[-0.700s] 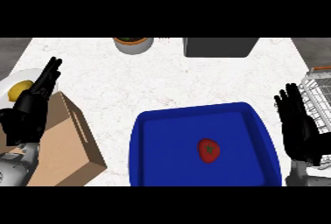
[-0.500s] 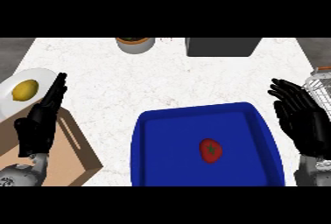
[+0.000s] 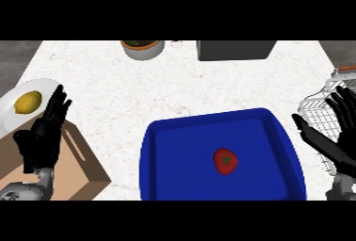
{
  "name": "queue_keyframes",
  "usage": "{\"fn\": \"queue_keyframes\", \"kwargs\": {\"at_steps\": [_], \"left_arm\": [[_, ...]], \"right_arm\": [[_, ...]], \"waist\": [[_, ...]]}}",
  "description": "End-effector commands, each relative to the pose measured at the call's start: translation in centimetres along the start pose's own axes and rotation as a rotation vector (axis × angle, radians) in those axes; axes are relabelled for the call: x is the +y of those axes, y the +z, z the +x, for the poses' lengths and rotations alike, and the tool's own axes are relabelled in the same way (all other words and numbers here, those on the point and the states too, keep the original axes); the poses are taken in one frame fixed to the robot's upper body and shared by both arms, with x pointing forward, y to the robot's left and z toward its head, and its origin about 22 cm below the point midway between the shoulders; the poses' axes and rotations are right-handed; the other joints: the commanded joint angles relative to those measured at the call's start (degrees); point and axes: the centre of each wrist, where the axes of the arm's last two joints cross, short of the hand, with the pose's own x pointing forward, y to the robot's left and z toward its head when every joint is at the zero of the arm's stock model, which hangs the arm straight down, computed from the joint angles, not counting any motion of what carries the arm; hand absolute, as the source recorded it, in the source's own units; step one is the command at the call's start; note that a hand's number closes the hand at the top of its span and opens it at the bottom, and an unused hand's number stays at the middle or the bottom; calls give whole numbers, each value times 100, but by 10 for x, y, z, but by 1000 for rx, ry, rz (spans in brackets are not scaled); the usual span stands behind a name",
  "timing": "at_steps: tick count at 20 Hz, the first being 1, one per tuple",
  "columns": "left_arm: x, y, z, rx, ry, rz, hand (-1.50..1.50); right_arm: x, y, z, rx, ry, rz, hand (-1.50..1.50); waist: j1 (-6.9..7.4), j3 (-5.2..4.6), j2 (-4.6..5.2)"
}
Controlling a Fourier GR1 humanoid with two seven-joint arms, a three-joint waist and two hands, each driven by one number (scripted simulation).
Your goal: Pick the tomato from the tray and place it in the tiered basket
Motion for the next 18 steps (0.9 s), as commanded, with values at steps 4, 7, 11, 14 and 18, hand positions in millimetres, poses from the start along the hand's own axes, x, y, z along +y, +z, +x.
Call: {"fn": "queue_keyframes", "kwargs": {"at_steps": [4,7,11,14,18], "left_arm": [[-37,43,-58,257,63,-97,0],[-26,34,-52,240,39,-87,0],[-29,41,-56,260,44,-105,0],[-22,37,-52,240,51,-106,0],[-33,40,-55,271,69,-103,0]], "right_arm": [[-7,25,9,-9,29,139,-150],[-21,38,13,134,216,324,-150],[-27,42,20,165,464,479,-150],[-22,49,35,182,618,543,-150],[-19,51,53,177,812,550,-150]], "waist": [[-40,-151,84],[-88,-183,83],[33,-198,110],[63,-208,92],[-5,-202,100]]}}
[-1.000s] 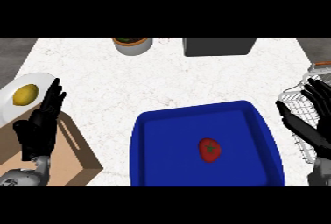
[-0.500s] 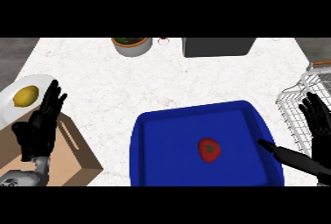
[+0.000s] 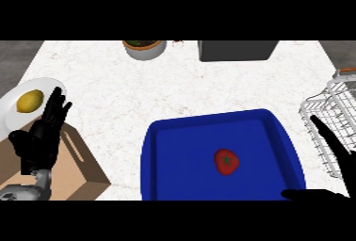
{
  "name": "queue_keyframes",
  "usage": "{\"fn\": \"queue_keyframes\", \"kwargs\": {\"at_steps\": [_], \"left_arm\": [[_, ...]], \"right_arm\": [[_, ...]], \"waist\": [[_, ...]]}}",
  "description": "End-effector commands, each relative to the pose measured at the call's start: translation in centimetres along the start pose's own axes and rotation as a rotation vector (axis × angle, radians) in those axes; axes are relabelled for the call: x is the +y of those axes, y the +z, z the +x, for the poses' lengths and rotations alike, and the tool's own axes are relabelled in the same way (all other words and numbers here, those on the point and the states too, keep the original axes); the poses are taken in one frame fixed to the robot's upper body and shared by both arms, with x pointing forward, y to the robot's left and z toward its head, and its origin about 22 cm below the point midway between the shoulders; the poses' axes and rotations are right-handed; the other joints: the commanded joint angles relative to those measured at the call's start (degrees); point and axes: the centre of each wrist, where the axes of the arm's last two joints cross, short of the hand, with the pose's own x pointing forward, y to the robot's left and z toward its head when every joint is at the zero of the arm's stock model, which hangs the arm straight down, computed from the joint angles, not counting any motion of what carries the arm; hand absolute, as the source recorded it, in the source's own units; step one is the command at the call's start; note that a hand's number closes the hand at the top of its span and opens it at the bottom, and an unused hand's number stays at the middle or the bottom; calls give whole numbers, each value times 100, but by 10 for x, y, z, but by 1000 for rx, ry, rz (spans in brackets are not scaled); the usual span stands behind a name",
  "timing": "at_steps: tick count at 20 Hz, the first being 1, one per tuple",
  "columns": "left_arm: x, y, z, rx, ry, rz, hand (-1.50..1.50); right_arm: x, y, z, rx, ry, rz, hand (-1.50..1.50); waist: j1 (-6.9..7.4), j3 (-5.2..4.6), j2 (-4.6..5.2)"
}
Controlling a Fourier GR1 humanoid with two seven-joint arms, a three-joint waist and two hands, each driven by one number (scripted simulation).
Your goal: Pick the tomato from the tray and place it in the tiered basket
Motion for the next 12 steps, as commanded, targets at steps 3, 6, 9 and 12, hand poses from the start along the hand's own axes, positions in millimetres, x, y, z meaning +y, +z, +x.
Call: {"fn": "queue_keyframes", "kwargs": {"at_steps": [3,6,9,12], "left_arm": [[-27,37,-51,222,37,-104,0],[-36,39,-51,230,51,-114,0],[-35,31,-51,223,29,-103,0],[-40,39,-54,229,42,-116,0]], "right_arm": [[4,11,37,86,173,-33,-150],[12,14,48,114,235,-23,-150],[28,16,62,133,262,-32,-150],[41,16,65,163,334,-25,-150]], "waist": [[71,-171,111],[98,-159,121],[105,-154,144],[139,-151,140]]}}
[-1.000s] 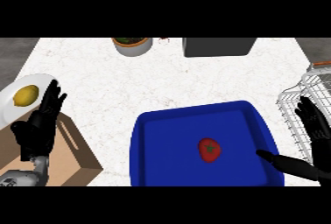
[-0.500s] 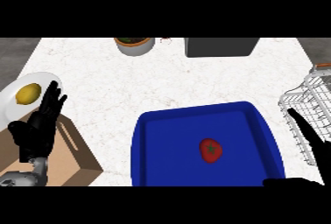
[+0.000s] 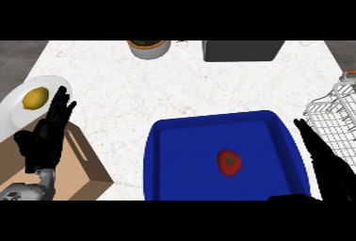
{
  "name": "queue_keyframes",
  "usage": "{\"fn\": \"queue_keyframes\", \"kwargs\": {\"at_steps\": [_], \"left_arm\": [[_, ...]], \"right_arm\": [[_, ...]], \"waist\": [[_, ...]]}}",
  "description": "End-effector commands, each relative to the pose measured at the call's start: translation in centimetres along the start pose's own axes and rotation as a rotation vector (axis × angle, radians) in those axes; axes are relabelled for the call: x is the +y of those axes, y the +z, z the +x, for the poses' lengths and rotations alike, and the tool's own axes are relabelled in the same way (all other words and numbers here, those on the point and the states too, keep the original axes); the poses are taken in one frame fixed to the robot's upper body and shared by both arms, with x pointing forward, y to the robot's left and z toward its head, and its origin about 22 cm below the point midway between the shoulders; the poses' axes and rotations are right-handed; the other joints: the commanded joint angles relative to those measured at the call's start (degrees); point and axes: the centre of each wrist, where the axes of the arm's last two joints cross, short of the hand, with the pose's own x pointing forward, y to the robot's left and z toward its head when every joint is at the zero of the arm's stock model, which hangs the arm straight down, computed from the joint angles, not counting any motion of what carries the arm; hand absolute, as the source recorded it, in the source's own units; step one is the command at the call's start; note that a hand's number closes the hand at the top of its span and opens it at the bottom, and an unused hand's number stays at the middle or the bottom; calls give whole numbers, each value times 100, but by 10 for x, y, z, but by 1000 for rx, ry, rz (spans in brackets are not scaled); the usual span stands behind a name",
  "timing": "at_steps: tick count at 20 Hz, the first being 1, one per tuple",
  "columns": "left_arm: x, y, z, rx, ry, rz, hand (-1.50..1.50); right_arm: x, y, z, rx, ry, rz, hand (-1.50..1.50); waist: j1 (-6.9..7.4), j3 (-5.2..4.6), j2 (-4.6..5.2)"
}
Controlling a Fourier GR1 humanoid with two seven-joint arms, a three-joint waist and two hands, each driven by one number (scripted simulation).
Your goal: Pick the tomato from the tray and place it in the tiered basket
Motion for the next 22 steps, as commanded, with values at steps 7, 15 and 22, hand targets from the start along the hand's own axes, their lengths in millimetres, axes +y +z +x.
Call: {"fn": "queue_keyframes", "kwargs": {"at_steps": [7,15,22], "left_arm": [[-38,42,-56,243,27,-92,0],[-30,36,-53,235,38,-108,0],[-30,44,-59,236,34,-92,0]], "right_arm": [[38,4,29,140,239,69,-150],[67,-5,59,155,218,119,-150],[88,-9,60,227,319,192,-150]], "waist": [[90,-177,153],[76,-162,136],[32,-171,140]]}}
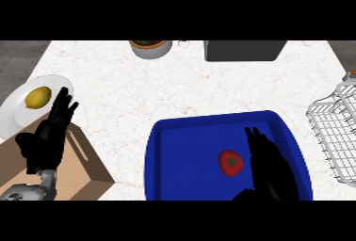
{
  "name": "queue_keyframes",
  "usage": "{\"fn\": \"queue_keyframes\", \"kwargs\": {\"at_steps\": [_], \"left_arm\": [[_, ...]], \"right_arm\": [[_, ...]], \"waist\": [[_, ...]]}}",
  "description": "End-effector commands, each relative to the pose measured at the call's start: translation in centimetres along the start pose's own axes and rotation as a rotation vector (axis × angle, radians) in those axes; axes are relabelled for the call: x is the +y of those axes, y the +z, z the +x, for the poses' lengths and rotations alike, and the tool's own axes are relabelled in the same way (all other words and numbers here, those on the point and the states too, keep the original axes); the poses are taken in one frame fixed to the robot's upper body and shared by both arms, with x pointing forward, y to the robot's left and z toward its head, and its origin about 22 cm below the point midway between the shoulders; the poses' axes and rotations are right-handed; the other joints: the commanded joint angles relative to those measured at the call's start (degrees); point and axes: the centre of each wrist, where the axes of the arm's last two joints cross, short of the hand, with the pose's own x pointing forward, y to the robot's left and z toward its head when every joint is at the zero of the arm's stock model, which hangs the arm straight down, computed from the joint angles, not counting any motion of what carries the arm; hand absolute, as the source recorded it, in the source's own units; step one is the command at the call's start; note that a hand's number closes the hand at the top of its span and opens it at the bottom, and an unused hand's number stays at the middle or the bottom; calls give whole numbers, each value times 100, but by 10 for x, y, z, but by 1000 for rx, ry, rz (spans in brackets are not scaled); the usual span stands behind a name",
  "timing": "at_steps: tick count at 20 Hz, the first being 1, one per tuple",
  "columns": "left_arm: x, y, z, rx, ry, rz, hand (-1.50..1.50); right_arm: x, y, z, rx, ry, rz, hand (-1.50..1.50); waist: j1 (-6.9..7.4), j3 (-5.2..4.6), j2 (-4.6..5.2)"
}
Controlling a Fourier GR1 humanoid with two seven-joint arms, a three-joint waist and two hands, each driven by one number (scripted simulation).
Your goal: Pick the tomato from the tray and place it in the tiered basket
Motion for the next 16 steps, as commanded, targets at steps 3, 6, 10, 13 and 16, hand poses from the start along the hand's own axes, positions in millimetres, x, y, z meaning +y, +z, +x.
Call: {"fn": "queue_keyframes", "kwargs": {"at_steps": [3,6,10,13,16], "left_arm": [[-28,41,-54,253,40,-82,0],[-33,39,-55,248,40,-60,0],[-33,42,-57,246,42,-65,0],[-32,39,-50,245,55,-79,0],[-36,51,-60,243,53,-64,0]], "right_arm": [[11,-10,14,136,90,80,-150],[24,-5,22,136,92,116,-150],[17,-16,27,132,83,108,-150],[25,-23,26,146,89,126,-150],[28,-30,20,168,113,149,-150]], "waist": [[3,-212,127],[-66,-210,122],[-77,-211,122],[-65,-200,109],[-77,-207,116]]}}
